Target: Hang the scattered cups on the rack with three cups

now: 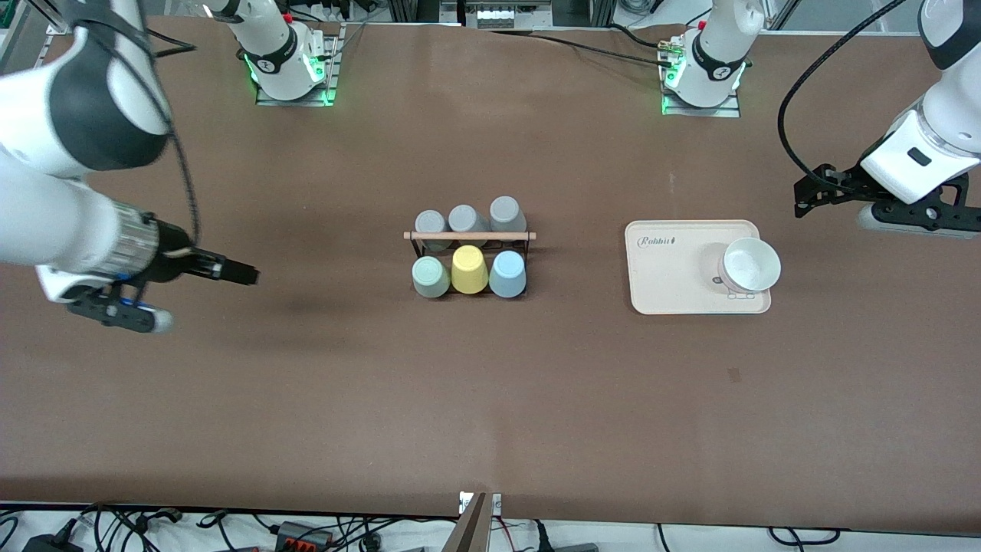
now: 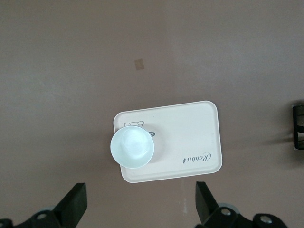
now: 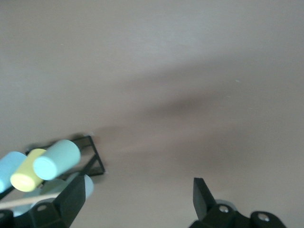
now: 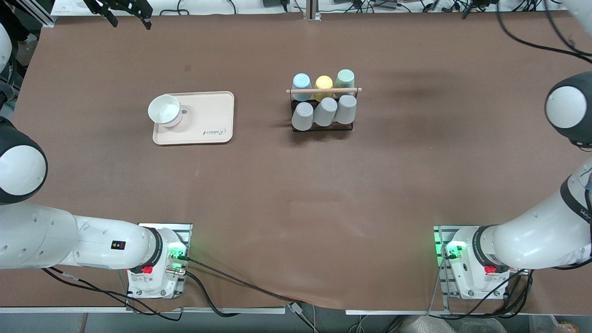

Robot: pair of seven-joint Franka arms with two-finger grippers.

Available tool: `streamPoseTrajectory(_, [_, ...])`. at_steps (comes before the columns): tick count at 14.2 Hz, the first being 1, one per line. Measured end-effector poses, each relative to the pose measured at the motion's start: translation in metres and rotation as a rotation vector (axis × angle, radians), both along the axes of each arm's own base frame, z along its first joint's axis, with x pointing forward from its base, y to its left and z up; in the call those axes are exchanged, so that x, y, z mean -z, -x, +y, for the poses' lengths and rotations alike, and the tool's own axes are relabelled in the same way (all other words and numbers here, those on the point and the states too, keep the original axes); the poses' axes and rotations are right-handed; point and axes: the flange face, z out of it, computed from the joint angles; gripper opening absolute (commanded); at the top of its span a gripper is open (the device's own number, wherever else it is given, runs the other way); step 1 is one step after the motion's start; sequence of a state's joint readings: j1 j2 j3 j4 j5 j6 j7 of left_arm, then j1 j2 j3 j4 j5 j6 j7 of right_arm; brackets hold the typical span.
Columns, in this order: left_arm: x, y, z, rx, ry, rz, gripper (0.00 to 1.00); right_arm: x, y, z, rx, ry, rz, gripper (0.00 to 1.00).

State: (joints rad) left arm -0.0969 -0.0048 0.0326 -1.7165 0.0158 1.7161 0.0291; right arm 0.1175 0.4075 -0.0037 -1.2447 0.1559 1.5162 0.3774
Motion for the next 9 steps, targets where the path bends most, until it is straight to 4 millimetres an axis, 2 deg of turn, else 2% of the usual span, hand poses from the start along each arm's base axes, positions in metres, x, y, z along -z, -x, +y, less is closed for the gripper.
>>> streamPoseTrajectory(1, [0.000, 0.000, 0.000, 0.000, 0.000, 0.000, 1.00, -0.003, 0.006, -0.014, -0.001, 0.007, 0.006, 1.00])
streamPoseTrajectory(3, [0.000, 0.000, 0.000, 0.000, 0.000, 0.002, 1.00, -0.003, 0.019, -0.028, -0.027, 0.050, 0.015, 1.00])
streamPoseTrajectory(6, [0.000, 0.000, 0.000, 0.000, 0.000, 0.003, 1.00, 0.003, 0.038, -0.032, -0.100, 0.114, -0.004, 1.00])
streamPoseTrajectory(9, [0.000, 0.000, 0.000, 0.000, 0.000, 0.003, 1.00, 0.006, 0.049, -0.029, -0.123, 0.112, -0.038, 1.00])
